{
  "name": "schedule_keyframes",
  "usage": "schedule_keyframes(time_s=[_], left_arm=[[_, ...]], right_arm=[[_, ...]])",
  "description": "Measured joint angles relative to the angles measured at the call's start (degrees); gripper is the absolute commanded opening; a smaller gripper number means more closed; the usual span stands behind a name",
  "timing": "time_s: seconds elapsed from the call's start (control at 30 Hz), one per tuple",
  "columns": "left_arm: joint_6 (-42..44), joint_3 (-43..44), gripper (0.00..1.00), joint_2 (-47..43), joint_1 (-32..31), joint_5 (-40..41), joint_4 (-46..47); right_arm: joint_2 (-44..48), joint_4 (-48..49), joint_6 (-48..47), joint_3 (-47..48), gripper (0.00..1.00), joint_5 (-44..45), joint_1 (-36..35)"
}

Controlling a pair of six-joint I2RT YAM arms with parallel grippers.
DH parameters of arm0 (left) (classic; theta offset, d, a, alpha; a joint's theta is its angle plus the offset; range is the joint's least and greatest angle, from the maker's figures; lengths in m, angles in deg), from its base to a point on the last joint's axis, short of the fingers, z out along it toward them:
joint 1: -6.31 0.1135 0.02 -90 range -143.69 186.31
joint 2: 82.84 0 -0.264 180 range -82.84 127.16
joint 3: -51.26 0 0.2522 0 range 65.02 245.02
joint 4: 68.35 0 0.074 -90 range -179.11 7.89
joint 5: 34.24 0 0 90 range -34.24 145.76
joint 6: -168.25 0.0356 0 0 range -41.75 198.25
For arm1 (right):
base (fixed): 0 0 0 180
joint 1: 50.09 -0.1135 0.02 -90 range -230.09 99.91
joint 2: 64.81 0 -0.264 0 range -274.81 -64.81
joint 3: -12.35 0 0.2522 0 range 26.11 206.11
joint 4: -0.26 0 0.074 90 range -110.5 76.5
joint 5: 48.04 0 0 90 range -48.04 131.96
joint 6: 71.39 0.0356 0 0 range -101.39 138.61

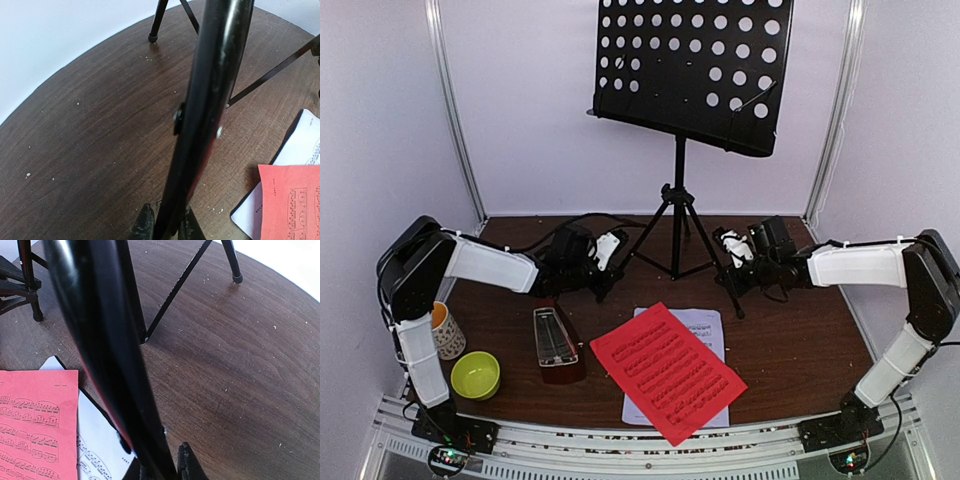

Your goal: Set up the instrument practice props

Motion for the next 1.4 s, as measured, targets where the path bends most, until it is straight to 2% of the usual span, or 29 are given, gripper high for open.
schedule_keyframes(time_s=[0.43,0.57,0.77,0.93,1.4], left_arm=[[-3.0,6.8,0.0,4.9,2.0,2.5,-0.9],[-3.2,6.5,0.0,4.9,2.0,2.8,-0.5],[-3.0,1.8,0.0,2.6,0.9,2.4,2.8],[-3.0,-1.1,0.0,0.5,0.4,2.4,3.1],[-5.2,-4.3,0.0,-1.9,-1.3,8.7,5.2]], right_arm=[[-11.5,-4.2,0.0,15.6,0.0,0.0,1.9],[-11.4,-3.6,0.3,15.0,0.0,-0.4,2.1],[-7.6,1.4,1.5,6.5,0.0,-2.6,3.0],[-6.2,2.6,1.7,4.2,0.0,-4.3,3.7],[-13.7,-3.3,1.1,16.1,0.02,-8.1,4.5]])
